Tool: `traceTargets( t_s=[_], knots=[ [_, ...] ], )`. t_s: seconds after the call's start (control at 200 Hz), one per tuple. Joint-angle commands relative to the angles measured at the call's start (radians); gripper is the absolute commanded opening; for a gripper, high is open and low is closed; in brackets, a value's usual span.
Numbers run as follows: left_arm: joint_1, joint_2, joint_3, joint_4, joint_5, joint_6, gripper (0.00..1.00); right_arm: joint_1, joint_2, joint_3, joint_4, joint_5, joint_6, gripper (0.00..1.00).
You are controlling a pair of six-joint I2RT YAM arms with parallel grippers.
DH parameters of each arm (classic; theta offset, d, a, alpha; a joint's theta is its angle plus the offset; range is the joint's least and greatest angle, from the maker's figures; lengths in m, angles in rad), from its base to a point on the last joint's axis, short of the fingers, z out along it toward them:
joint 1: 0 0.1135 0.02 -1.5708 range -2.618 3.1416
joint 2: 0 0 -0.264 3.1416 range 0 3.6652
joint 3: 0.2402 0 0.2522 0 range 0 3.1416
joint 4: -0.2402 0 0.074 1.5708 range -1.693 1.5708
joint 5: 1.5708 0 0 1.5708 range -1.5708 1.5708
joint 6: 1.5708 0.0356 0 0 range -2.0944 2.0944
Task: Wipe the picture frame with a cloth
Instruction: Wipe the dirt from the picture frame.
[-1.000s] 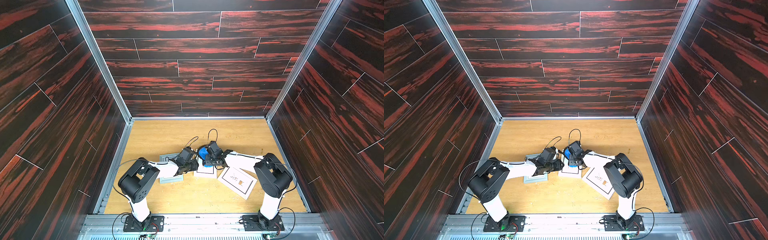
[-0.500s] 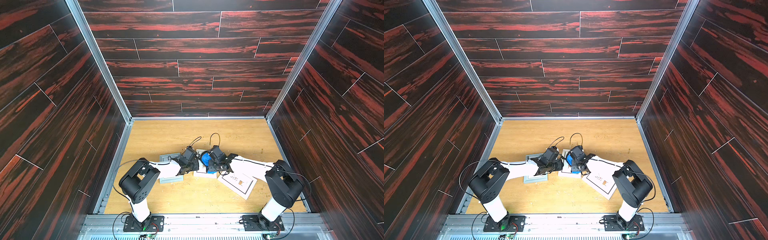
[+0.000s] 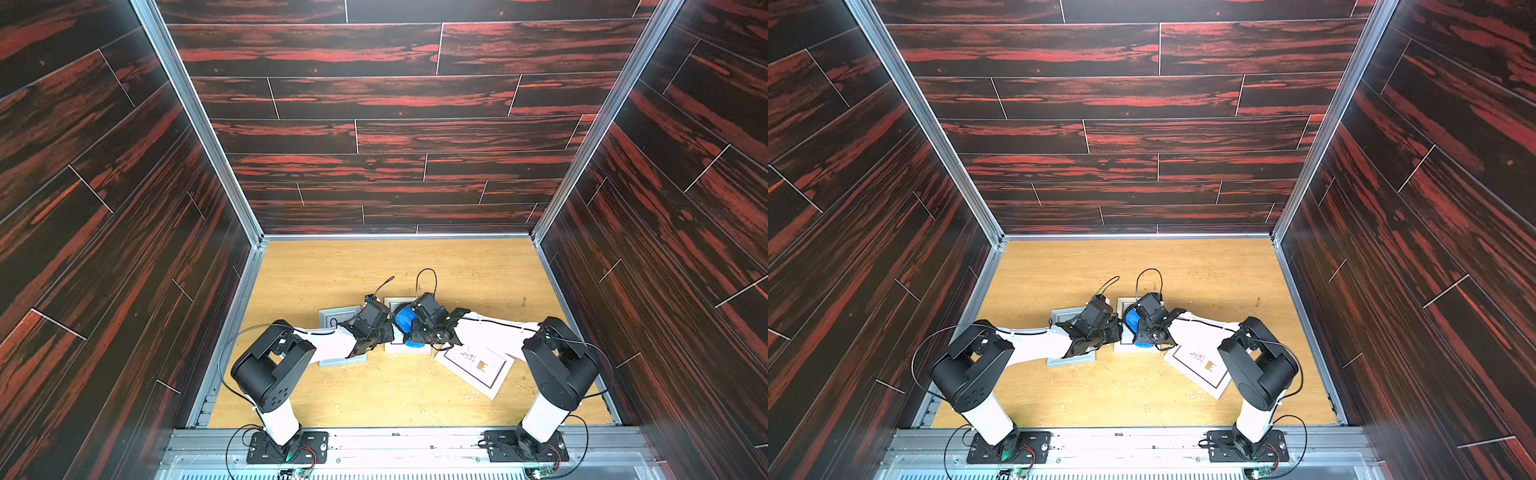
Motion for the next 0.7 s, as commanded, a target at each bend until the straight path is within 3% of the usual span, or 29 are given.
traceTargets(
  t_s=[0.0, 0.13, 0.361, 0.591, 0.696],
  knots=[
    [0.016, 0.029, -0.054, -0.148, -0.069, -0.020, 0.16, 0.044, 0.038, 0.008, -0.056, -0.002, 0.020, 0.00],
    [0.016, 0.026, -0.054, -0.145, -0.064, -0.018, 0.16, 0.089, 0.080, 0.076, -0.095, 0.025, 0.032, 0.00],
    [0.016, 0.026, -0.065, -0.112, -0.038, -0.011, 0.16, -0.045, 0.038, -0.020, -0.065, 0.071, -0.044, 0.00],
    [0.016, 0.025, -0.063, -0.102, -0.017, -0.009, 0.16, -0.089, 0.242, 0.234, -0.078, 0.103, -0.099, 0.00],
    [0.016, 0.025, -0.076, -0.080, -0.007, -0.013, 0.16, -0.082, 0.279, 0.281, -0.044, 0.018, -0.106, 0.00]
  ],
)
